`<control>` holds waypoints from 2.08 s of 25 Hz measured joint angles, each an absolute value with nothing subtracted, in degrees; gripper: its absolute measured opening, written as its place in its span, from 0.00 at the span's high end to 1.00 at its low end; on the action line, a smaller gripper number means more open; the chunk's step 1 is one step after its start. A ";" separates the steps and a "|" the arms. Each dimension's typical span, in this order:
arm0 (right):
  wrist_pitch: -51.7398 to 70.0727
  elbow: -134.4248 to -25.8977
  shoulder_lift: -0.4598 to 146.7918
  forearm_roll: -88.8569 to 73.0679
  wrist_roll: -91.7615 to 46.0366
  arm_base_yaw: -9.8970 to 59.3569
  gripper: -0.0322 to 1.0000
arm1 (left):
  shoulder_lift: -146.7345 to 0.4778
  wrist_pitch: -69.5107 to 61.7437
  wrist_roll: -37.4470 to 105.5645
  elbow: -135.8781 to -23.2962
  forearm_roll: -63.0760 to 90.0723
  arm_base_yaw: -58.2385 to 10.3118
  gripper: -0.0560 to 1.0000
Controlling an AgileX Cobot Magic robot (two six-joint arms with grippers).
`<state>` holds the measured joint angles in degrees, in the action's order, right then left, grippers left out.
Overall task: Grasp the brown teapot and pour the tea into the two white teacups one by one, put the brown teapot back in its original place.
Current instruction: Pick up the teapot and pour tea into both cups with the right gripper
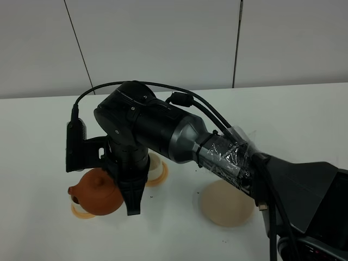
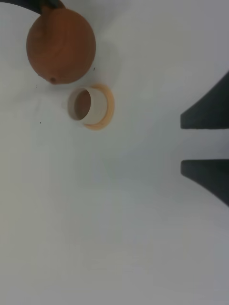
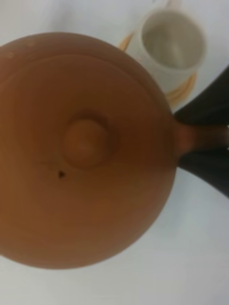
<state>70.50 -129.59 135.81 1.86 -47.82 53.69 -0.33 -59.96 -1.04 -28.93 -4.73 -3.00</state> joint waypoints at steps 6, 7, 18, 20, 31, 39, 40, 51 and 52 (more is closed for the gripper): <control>70.56 -129.59 135.81 3.91 -43.40 53.64 0.88 | -0.33 -59.96 -0.99 -28.93 -4.73 -3.00 0.73; 70.56 -129.59 135.81 4.14 -43.40 53.56 0.88 | -0.33 -59.96 -0.98 -28.93 -4.73 -3.00 0.73; 70.61 -129.60 135.81 5.03 -43.21 53.55 0.88 | -0.33 -59.96 -0.98 -28.93 -4.73 -3.00 0.73; 70.61 -129.60 135.75 6.11 -43.42 53.36 0.88 | -0.33 -59.96 -0.98 -28.93 -4.73 -3.00 0.73; 70.55 -129.65 131.63 6.08 -39.53 42.26 0.88 | -0.33 -59.96 -0.98 -28.93 -4.73 -3.00 0.73; 70.50 -125.99 129.97 3.78 -36.29 36.60 0.88 | -0.33 -59.96 -0.98 -28.93 -4.73 -3.00 0.73; 70.50 -124.49 129.39 3.31 -36.29 36.59 0.88 | -0.33 -59.96 -0.98 -28.93 -4.73 -3.00 0.73; 70.51 -110.95 122.33 1.32 -35.88 36.60 0.88 | -0.33 -59.96 -0.98 -28.93 -4.73 -3.00 0.73; 70.51 -109.92 122.39 1.37 -35.88 36.93 0.88 | -0.33 -59.96 -0.98 -28.93 -4.73 -3.00 0.73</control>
<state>70.51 -109.92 122.39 1.37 -35.88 36.93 -0.33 -59.96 -0.98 -28.93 -4.73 -3.00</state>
